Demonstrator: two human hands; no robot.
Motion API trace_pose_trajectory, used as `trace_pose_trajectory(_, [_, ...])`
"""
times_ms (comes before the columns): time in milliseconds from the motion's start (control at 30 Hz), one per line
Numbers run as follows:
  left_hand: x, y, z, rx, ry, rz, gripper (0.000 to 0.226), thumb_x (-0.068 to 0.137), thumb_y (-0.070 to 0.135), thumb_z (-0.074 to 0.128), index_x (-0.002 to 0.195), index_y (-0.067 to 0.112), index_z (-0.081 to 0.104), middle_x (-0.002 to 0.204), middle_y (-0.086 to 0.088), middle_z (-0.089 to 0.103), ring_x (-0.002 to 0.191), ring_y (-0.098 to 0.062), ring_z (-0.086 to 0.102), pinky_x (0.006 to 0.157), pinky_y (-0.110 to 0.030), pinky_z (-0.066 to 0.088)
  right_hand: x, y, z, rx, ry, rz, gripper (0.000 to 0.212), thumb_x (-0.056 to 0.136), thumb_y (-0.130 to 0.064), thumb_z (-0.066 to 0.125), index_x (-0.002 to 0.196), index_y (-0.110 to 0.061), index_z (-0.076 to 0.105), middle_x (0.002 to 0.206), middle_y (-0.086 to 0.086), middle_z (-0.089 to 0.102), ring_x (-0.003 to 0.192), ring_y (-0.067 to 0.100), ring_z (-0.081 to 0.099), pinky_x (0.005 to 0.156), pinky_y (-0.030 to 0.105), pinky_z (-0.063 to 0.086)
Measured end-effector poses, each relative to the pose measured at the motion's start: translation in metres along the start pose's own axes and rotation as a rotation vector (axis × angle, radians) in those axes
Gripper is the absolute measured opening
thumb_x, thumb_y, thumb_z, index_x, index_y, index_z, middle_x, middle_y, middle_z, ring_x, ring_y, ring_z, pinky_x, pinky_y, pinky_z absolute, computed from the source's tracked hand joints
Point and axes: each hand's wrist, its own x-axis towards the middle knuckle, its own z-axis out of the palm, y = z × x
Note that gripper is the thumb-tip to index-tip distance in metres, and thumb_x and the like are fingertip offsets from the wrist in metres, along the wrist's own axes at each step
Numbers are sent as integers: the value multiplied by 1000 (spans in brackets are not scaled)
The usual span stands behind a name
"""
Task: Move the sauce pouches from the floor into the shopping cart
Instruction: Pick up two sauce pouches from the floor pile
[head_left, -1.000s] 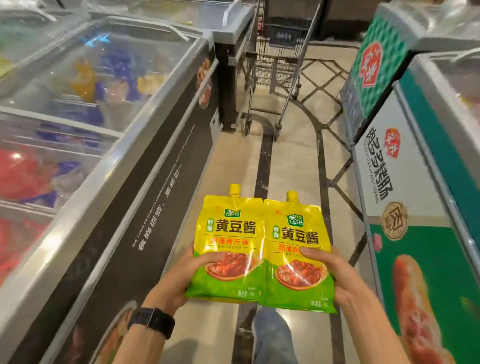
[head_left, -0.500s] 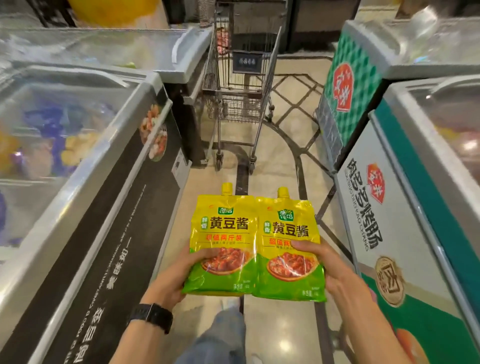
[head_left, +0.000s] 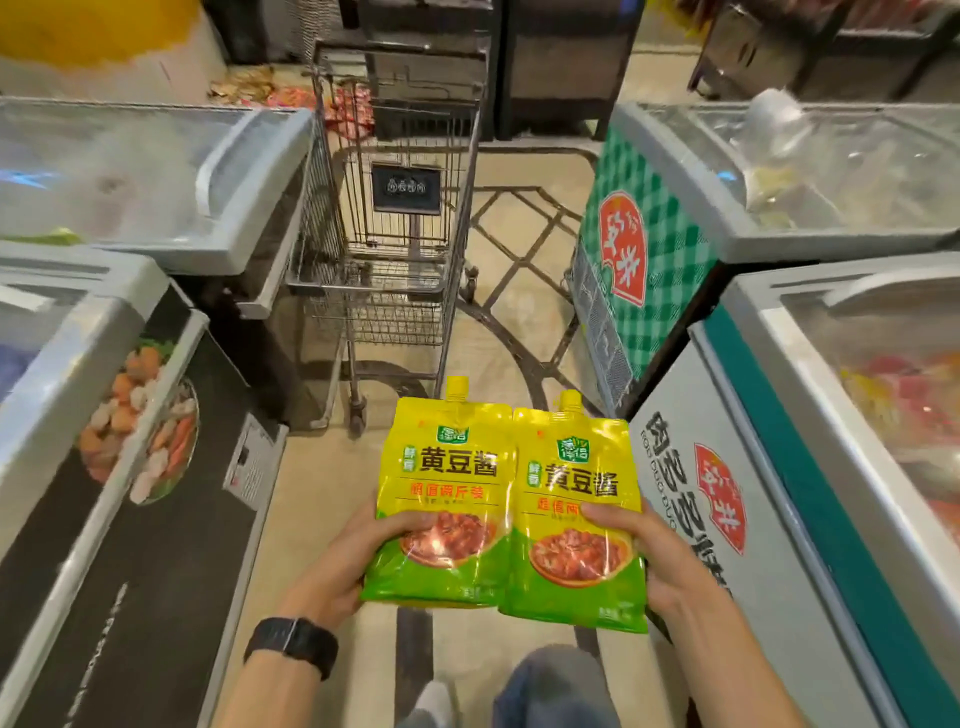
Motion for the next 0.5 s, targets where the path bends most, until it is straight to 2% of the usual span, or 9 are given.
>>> trace_pose_trajectory(67, [46, 23, 8, 17, 0, -8, 116, 32, 34, 102, 135, 5, 55, 122, -19, 71, 110, -39, 68, 88, -45, 60, 37, -30, -7, 8, 15, -25, 120, 12, -14, 98, 125, -11, 58, 109, 22, 71, 87, 40, 72, 64, 50, 59])
trace_pose_trajectory(133, [94, 45, 15, 20, -5, -4, 116, 33, 32, 102, 136, 6, 54, 123, -19, 70, 110, -39, 68, 88, -44, 60, 77, -63, -13, 28, -7, -29, 116, 9, -14, 98, 118, -13, 60, 105, 21, 73, 83, 40, 73, 65, 53, 59])
trace_pose_trajectory(233, [164, 80, 33, -22, 15, -43, 117, 32, 27, 102, 136, 7, 53, 122, -20, 70, 103, -36, 72, 80, -42, 62, 147, -113, -26, 14, -16, -3, 113, 15, -13, 98, 121, -12, 59, 108, 23, 72, 90, 43, 71, 74, 60, 56])
trace_pose_trajectory(300, [206, 103, 47, -68, 38, -80, 116, 29, 24, 102, 133, 2, 56, 120, -22, 71, 96, -34, 74, 73, -41, 63, 192, -151, -34, -18, -42, 10, 114, 23, -14, 99, 129, -10, 57, 114, 24, 69, 98, 45, 68, 81, 61, 54])
trace_pose_trajectory(400, [259, 146, 65, -116, 74, -104, 115, 25, 23, 103, 129, -3, 60, 118, -25, 71, 90, -34, 75, 70, -40, 63, 250, -211, -36, -38, -60, 53, 114, 25, -14, 99, 130, -10, 56, 115, 24, 69, 99, 45, 68, 87, 64, 51])
trace_pose_trajectory(500, [308, 182, 73, -180, 122, -101, 102, 32, 23, 102, 125, 0, 65, 113, -23, 73, 87, -32, 76, 72, -42, 64, 307, -269, -26, -89, -123, 51, 110, 23, -14, 98, 125, -10, 58, 109, 22, 72, 92, 41, 71, 83, 62, 54])
